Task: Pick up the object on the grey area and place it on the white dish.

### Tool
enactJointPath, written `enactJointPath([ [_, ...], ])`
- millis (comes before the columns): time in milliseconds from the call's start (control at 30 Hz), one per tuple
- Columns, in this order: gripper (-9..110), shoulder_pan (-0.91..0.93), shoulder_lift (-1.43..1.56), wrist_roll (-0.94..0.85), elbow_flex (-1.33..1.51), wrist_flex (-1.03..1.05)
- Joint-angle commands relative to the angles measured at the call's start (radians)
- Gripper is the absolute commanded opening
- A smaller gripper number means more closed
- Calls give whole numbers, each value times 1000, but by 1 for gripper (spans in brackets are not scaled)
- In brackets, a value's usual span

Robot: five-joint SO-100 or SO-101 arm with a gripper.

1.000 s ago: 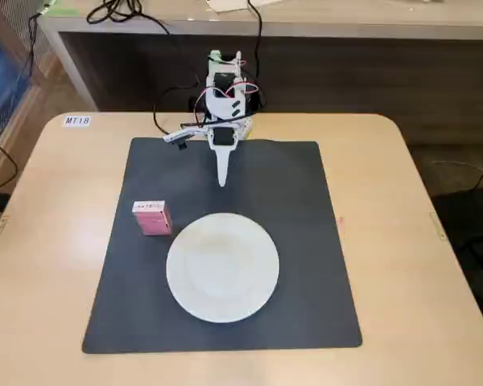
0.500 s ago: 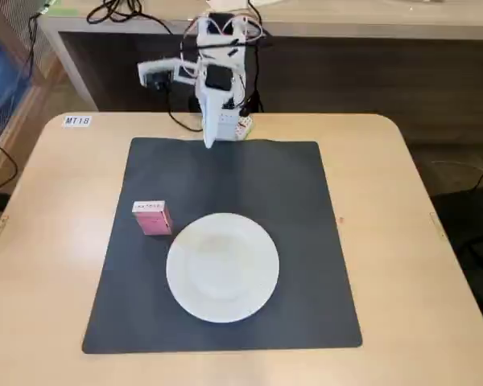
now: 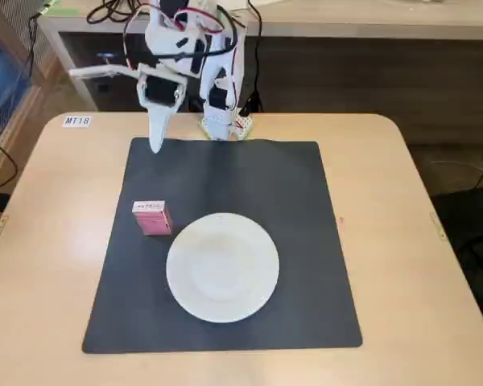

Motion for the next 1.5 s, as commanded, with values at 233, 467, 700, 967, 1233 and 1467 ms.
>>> enactJointPath([
  [233, 27, 23, -155, -14, -107, 67],
  [467, 38, 40, -216, 17, -112, 71],
  [700, 46, 41, -287, 25, -104, 72],
  [967, 51, 26, -422, 15, -147, 71],
  [1233, 51, 17, -578, 18, -239, 69],
  [1467, 32, 17, -716, 48, -344, 67],
])
